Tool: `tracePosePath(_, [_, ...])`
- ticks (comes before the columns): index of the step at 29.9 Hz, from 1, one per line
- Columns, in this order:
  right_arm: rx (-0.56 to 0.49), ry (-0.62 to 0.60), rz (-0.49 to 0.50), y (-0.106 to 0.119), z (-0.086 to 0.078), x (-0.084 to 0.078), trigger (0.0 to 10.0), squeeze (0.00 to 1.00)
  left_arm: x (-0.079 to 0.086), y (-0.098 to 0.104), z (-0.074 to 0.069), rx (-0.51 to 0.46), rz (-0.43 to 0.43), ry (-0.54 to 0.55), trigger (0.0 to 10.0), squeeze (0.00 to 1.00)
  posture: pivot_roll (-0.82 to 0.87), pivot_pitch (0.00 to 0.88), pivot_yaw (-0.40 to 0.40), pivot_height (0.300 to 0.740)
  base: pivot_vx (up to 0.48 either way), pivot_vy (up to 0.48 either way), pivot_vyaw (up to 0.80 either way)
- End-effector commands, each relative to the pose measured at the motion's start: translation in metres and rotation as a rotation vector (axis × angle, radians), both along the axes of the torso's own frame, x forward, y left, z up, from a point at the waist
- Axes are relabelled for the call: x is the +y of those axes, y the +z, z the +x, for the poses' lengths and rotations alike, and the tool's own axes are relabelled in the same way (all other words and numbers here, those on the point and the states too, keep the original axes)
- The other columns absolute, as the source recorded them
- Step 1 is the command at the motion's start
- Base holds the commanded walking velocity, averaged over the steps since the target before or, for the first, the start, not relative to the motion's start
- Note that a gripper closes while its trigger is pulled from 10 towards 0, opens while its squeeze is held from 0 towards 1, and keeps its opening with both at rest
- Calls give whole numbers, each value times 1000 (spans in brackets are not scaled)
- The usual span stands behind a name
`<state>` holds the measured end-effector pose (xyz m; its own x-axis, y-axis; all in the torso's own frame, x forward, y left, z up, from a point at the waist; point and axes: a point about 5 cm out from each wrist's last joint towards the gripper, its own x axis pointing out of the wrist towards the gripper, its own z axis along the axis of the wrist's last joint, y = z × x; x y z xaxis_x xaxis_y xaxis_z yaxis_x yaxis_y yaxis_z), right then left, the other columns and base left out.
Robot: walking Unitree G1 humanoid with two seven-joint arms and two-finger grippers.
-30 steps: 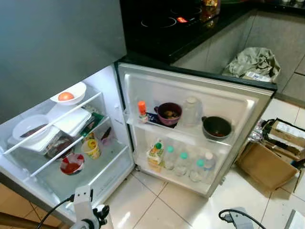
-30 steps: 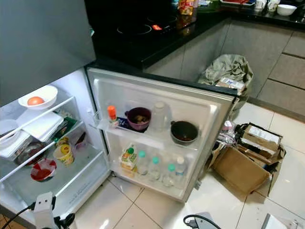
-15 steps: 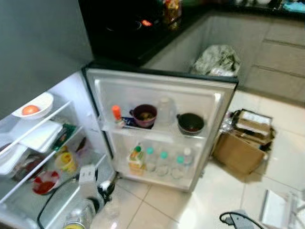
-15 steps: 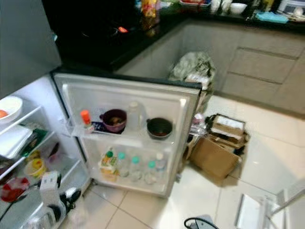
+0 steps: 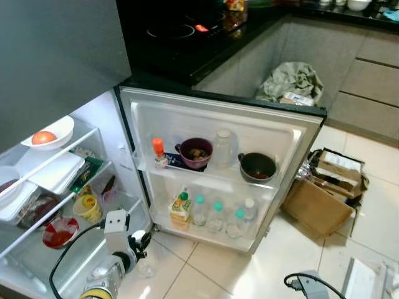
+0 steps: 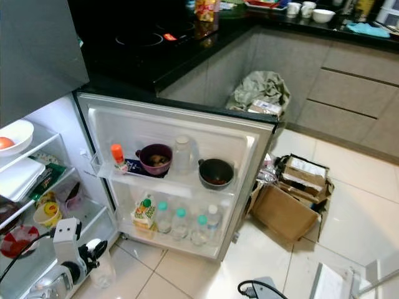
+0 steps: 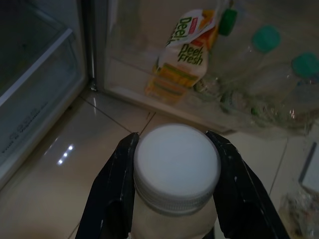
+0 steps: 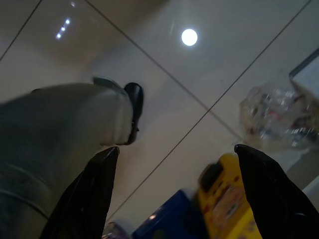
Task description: Restocking fridge
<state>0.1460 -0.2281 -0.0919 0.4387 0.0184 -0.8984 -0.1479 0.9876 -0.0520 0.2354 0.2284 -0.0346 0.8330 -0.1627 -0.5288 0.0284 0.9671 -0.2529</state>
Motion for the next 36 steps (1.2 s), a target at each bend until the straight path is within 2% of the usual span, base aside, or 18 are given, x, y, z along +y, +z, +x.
tracePosePath(1, [-3, 12, -1, 0, 0, 0, 10000, 0, -8, 1, 4, -19, -8, 2, 10000, 0, -50, 0, 2, 740, 0, 0, 0])
tracePosePath(9, [-16, 18, 5, 2, 4, 0, 10000, 0, -6, 4, 7, -36, 3, 14, 10000, 0, -49, 0, -1, 740, 0, 0, 0])
tracePosePath(15, [-49, 26, 19, 5, 11, -1, 10000, 0, 6, 11, 12, -68, 73, 72, 10000, 0, -49, 0, -1, 740, 0, 0, 0])
tracePosePath(19, [-115, 37, 49, 13, 27, 0, 10000, 0, 23, 25, 22, -135, 121, 156, 10000, 0, -44, 0, -5, 740, 0, 0, 0])
tracePosePath(20, [-115, 37, 49, 13, 27, 0, 10000, 0, 23, 25, 22, -135, 121, 156, 10000, 0, -44, 0, -5, 740, 0, 0, 0])
tracePosePath(24, [-191, 42, 73, 26, 49, -3, 10000, 0, 44, 47, 36, -214, 226, 207, 10000, 0, -38, 0, -6, 740, 0, 0, 0])
tracePosePath(26, [-198, 42, 76, 28, 53, -4, 10000, 0, 47, 52, 39, -237, 242, 211, 10000, 0, -28, 0, -8, 740, 0, 0, 0])
tracePosePath(32, [-199, 46, 94, 32, 60, -3, 10000, 0, 45, 70, 54, -327, 238, 187, 10000, 0, -22, 0, -7, 725, 0, 0, 0])
tracePosePath(36, [-190, 82, 169, 30, 57, 5, 10000, 0, 37, 76, 61, -366, 266, 117, 10000, 0, -27, 9, -3, 710, 0, 0, 0])
